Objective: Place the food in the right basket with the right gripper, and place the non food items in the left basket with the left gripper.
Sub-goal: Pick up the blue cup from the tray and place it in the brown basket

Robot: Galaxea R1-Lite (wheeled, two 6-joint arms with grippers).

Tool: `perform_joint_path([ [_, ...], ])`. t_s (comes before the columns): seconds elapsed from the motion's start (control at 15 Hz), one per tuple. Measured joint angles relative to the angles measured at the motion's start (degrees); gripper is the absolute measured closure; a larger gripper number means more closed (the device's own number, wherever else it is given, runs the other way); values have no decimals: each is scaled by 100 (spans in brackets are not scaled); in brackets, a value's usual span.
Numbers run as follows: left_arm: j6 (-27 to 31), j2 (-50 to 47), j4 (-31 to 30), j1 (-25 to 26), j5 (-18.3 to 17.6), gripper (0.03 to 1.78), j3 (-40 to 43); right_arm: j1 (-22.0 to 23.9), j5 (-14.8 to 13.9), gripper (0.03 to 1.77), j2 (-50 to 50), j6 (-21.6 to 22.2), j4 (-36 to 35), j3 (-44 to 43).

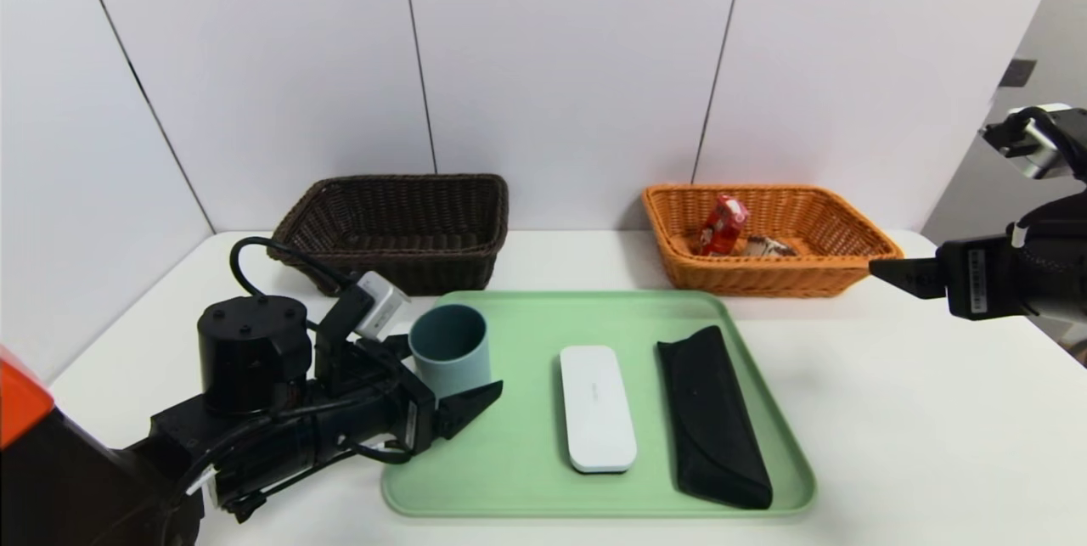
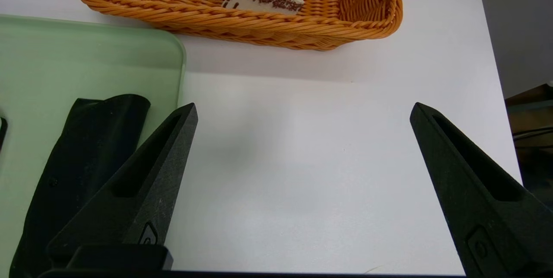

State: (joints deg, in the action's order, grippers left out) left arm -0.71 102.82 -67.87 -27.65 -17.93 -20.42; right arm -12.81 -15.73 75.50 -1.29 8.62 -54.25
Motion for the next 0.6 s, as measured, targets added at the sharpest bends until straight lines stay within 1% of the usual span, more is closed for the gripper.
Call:
perform_joint_path([
  [0.33,2,107,-43,-40,-9,12,-5,0,0,10,-13,-7,-5,72],
  [0.53,-4,149,-63,-49,-6,58,-11,0,0,10,-34,-16,-11,94],
  [0.6,-22,160,-93,-49,-6,66,-11,0,0,10,-37,-16,-11,105],
])
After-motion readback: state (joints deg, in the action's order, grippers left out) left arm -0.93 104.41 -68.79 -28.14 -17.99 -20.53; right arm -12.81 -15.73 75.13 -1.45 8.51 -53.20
